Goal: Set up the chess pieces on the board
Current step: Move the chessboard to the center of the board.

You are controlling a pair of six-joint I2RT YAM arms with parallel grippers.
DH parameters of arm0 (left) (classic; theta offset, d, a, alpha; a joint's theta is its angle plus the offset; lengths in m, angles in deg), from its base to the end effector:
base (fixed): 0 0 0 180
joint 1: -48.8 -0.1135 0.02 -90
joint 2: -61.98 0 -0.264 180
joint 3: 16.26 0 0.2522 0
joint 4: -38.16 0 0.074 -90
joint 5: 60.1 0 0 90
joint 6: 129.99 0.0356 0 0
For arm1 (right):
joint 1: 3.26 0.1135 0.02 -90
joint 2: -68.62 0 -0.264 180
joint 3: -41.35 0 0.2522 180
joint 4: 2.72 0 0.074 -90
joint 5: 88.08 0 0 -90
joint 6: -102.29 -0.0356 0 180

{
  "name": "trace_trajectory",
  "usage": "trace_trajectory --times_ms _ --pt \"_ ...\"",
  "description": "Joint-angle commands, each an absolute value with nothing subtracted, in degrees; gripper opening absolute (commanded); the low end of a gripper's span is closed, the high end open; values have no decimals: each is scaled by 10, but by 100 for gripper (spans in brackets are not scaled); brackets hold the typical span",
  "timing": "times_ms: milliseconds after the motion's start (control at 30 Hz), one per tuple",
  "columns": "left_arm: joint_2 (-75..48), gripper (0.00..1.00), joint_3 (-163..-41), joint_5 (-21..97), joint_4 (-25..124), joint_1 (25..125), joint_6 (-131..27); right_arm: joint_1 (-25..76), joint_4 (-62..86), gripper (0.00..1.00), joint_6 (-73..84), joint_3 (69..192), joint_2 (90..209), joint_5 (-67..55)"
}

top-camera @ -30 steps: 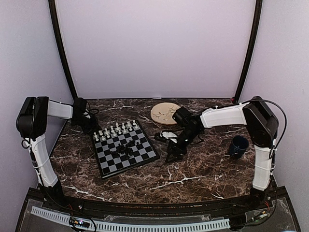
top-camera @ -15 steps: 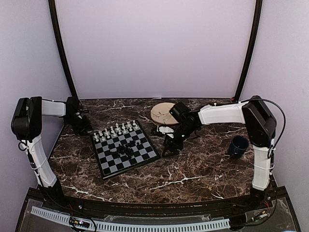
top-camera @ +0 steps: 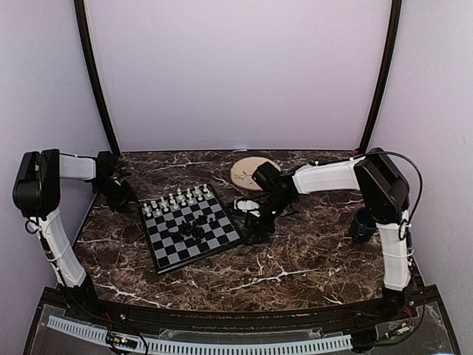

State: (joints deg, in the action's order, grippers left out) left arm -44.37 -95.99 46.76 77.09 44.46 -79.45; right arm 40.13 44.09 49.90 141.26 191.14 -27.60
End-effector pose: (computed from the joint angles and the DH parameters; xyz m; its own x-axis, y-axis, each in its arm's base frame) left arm 0.3642 0.0173 0.1554 -0.7309 -0.6654 -0.1518 -0.5404 0.7000 -0.4669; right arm 0.3016 0.3093 0.1409 -0.0973 -0.8228 -0.5600 -0.9884 0.0142 0.1509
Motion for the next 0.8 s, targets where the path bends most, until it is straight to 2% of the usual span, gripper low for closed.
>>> trace_trajectory --times_ms 0,267,767 --pt "-448 43 -951 474 804 473 -797 409 455 77 516 1421 1929 -285" --pt "-463 39 -937 491 770 499 -814 412 454 72 532 1400 1914 -280" --pt "-492 35 -934 527 730 540 -825 421 467 71 559 1305 1835 -271"
